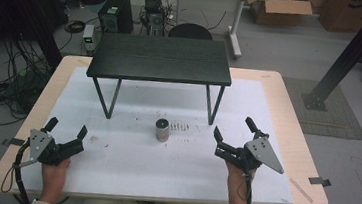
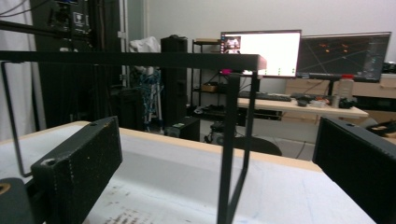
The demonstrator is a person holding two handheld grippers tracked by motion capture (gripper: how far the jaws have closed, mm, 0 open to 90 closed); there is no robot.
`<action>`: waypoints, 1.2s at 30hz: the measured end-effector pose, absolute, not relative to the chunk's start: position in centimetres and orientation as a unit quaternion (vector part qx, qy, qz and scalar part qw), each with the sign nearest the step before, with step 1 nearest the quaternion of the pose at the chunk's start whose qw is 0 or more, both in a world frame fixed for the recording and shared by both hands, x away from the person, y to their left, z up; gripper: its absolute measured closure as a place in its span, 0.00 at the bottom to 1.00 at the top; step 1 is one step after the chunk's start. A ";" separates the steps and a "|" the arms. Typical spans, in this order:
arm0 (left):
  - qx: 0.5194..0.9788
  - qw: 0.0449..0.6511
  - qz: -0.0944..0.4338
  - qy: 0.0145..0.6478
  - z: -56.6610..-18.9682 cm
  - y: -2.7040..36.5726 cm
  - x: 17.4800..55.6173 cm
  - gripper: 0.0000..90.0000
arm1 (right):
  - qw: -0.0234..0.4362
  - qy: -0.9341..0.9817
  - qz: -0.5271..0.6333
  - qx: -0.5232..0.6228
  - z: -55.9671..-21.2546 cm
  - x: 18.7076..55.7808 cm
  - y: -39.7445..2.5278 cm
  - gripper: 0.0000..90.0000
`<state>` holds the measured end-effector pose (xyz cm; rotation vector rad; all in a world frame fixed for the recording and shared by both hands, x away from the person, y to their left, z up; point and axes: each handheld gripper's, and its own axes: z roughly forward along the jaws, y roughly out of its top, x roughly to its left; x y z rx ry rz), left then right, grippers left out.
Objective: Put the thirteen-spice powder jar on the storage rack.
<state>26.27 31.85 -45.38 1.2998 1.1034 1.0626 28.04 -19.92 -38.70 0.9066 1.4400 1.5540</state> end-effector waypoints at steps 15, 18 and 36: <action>0.546 0.537 0.446 0.463 -45.4 31.8 26.3 0.01 | 0.372 0.603 0.628 0.321 -37.1 28.5 -16.4 0.01; 0.546 0.537 0.446 0.464 -45.4 31.8 26.3 0.01 | 0.360 0.612 0.629 0.315 -37.2 28.9 -15.3 0.01; 0.546 0.537 0.446 0.464 -45.4 31.8 26.3 0.01 | 0.317 0.645 0.629 0.297 -37.8 30.5 -10.9 0.01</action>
